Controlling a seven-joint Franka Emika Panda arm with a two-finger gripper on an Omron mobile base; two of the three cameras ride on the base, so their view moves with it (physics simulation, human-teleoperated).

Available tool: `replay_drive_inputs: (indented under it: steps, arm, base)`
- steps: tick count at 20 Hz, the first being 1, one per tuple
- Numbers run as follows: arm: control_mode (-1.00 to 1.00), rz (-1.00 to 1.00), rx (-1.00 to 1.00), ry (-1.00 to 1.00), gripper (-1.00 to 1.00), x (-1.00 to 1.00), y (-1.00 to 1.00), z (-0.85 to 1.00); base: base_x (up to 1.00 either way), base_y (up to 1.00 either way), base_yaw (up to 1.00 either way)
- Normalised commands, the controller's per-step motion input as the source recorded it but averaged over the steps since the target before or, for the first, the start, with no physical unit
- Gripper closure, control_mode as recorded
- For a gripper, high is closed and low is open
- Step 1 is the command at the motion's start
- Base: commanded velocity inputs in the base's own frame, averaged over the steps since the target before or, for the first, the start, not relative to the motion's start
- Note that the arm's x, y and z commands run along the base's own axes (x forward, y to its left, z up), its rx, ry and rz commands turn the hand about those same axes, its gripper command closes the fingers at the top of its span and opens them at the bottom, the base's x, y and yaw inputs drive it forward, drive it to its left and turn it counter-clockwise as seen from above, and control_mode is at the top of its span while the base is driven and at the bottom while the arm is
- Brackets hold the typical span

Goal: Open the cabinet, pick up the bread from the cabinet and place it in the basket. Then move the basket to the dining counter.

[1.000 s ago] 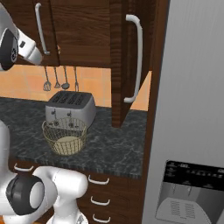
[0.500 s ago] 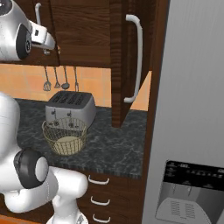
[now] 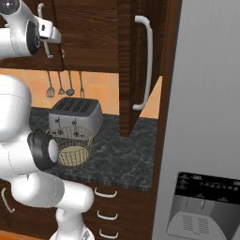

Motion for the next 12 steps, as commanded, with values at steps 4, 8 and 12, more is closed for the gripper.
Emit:
replay_drive_inputs:
  steps: [4, 8, 12]
  arm:
    - [-1.0, 0.0, -0.03, -0.05, -1.0, 0.56, 0.46, 0.0]
    - [-1.0, -0.01, -0.09, -0.08, -1.0, 0.27, 0.0, 0.0]
    - [-1.0, -0.02, -0.1, -0.11, -1.0, 0.16, 0.0, -0.05]
  base:
    - [0.0, 0.0, 0.0]
    - [0.0, 0.0, 0.0]
    - [0.0, 0.0, 0.0]
